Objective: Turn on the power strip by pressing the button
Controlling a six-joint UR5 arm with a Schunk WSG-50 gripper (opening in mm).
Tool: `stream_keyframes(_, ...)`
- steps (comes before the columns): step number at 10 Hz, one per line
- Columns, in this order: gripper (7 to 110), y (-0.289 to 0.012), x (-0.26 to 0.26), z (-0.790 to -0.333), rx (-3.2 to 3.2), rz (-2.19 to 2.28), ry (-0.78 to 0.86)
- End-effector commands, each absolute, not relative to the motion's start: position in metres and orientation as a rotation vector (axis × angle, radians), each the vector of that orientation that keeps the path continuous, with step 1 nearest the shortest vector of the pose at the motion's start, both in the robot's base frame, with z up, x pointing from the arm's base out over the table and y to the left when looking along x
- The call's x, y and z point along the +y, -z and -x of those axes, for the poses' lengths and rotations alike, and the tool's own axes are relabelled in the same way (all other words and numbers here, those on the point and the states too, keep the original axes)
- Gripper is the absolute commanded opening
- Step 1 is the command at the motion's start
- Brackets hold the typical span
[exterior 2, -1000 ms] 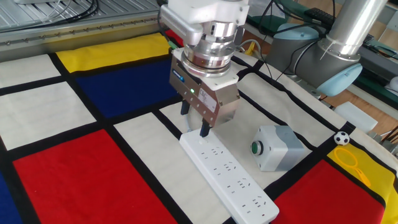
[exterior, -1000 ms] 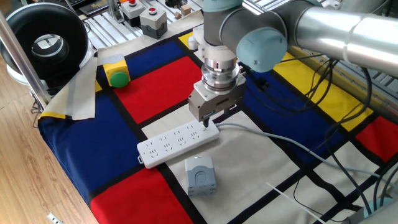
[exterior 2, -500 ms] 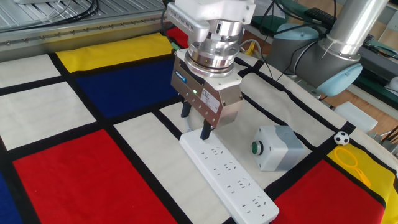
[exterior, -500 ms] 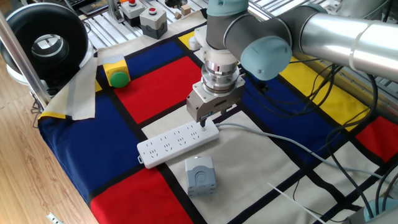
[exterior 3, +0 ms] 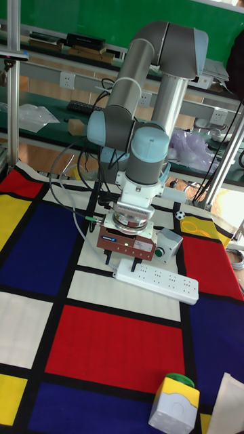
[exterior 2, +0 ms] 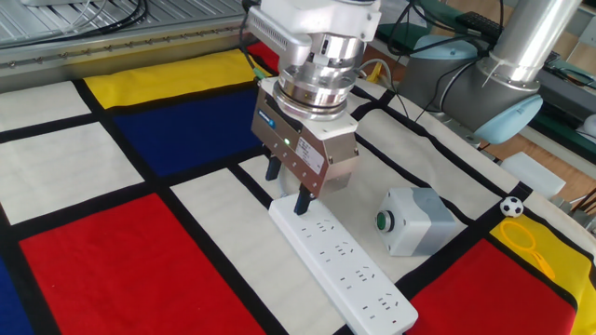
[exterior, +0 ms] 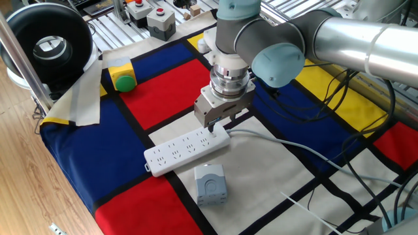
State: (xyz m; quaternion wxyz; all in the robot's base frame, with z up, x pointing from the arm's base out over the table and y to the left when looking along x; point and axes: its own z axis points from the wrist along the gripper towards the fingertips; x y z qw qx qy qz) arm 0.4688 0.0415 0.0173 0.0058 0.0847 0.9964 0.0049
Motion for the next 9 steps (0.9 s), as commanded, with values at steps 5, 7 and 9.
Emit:
stream_keyframes(5, 66, -0.0173, 0.0409, -0.4602, 3.141, -0.303, -0.028)
stream_keyframes(7, 66, -0.0157, 0.0401, -0.4621, 3.141, -0.303, -0.026)
stream_keyframes(9, 66, -0.0152, 0.0388, -0.4604, 3.145, -0.304, -0.021)
